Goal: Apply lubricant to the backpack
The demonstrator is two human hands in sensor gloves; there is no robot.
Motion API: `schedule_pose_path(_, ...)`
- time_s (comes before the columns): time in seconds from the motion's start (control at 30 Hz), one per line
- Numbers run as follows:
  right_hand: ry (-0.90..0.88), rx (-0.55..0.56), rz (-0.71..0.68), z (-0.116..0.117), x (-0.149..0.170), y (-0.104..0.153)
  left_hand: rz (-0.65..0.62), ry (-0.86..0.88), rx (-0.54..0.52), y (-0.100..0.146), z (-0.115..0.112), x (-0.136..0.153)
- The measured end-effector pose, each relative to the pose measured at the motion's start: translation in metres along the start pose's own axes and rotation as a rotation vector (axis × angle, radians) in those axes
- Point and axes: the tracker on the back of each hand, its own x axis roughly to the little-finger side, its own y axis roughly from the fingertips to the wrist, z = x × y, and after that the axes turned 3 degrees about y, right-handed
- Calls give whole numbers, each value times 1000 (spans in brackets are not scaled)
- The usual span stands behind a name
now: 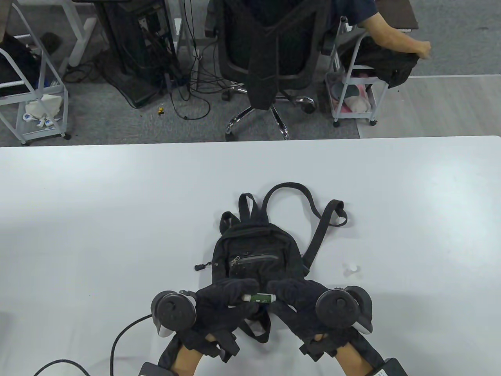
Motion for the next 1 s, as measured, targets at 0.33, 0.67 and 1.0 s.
schedule_pose_path(0.33, 13, 36, -12, -2, -3, 1, 0, 11, -5, 0, 1, 0)
schedule_pose_path(0.67, 21, 59, -21, -3, -6, 2, -6, 10, -5, 1, 4, 0)
schedule_pose_path(1.0, 14, 50, -18, -2, -5, 2, -5, 8, -7, 1, 3, 0)
